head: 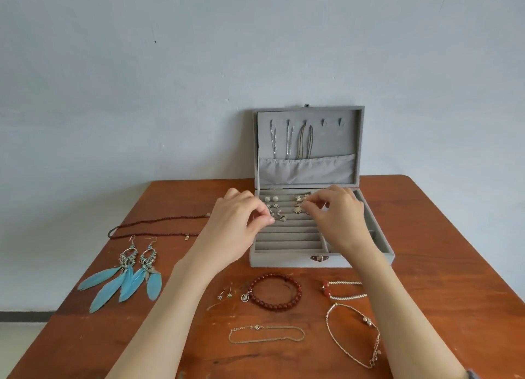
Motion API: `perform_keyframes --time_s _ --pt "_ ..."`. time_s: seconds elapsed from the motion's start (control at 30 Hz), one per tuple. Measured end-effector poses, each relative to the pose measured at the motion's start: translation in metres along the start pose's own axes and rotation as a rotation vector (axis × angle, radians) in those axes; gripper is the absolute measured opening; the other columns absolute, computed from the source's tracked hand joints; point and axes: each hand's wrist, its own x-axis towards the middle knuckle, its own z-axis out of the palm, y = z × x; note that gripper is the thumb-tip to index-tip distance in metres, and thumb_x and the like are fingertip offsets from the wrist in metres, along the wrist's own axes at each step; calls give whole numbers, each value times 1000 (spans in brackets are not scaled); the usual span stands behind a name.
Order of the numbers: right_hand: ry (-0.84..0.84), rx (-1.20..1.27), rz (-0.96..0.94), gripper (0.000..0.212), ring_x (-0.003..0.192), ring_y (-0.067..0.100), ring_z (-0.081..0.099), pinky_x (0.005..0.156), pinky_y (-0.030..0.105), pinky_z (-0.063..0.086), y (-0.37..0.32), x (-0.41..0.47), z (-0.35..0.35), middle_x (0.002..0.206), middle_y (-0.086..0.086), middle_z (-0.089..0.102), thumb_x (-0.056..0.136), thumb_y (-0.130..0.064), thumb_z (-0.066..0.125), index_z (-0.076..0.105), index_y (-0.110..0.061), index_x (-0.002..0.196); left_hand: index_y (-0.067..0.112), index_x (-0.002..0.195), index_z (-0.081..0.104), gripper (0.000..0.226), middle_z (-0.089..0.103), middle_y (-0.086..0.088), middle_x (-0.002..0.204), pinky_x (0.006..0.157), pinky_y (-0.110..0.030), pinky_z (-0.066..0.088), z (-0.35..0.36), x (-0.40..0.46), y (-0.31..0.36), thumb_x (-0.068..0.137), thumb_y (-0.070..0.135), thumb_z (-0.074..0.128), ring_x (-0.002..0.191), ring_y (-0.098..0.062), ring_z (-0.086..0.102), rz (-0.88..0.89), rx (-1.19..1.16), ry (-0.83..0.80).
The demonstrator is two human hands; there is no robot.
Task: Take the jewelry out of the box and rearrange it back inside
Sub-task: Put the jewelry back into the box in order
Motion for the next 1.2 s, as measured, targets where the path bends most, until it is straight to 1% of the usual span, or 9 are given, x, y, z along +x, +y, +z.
perform_keyframes --time_s 0.1,0.2,0.3,0.53,0.73,0.8,0.93,1.03,1.2 --pt "-11 3 59 12 104 23 50 93 41 36 7 3 -5 96 2 62 86 -26 62 71 -18 86 18 88 65 18 54 12 89 82 -29 30 15 21 7 89 34 56 92 -11 38 -32 65 -1" --pt "-67 -52 116 14 109 22 46 93 38 31 13 5 -7 101 1 59 88 -30 60 71 -21 90 21 96 64 22 54 7 101 81 -29 27 36 34 13 91 39 52 103 -16 39 -82 158 -35" --pt "-85 -87 131 14 111 21 42 93 37 29 15 6 -7 96 -4 50 89 -32 58 70 -23 91 25 104 63 25 47 6 108 84 -31 23 50 39 14 92 42 48 109 -18 33 -89 248 -51" --pt "-148 -111 119 17 112 20 39 92 36 27 15 7 -3 96 -6 41 91 -33 54 67 -23 97 24 106 61 24 39 4 109 85 -31 20 53 48 16 92 40 49 110 -19 29 -79 278 -121" --pt "-212 -140 111 20 116 24 37 95 39 28 15 8 3 112 3 49 93 -30 50 65 -21 104 24 108 59 25 38 2 111 82 -31 17 60 47 17 93 40 48 111 -22 29 -92 331 -118" --pt "-220 -150 101 21 117 25 36 95 40 29 15 9 3 113 4 48 94 -29 50 65 -21 106 24 107 60 26 39 3 110 80 -30 15 60 46 17 92 41 48 111 -21 28 -86 328 -115" --pt "-232 -162 94 20 117 25 36 96 41 31 14 9 3 112 4 48 93 -29 51 65 -20 104 25 103 62 25 43 5 109 79 -29 15 58 44 18 90 44 52 111 -19 28 -93 303 -79" --pt "-215 -138 112 18 114 24 38 94 39 32 14 9 3 101 0 43 90 -32 55 67 -21 100 25 100 63 24 45 6 111 85 -30 20 59 43 18 88 43 55 113 -19 29 -115 268 -61" --pt "-181 -104 122 17 112 23 41 93 38 35 14 9 6 97 -3 41 88 -32 58 68 -20 96 26 104 67 28 48 7 110 87 -31 21 58 43 17 88 45 53 113 -18 29 -117 261 -70"
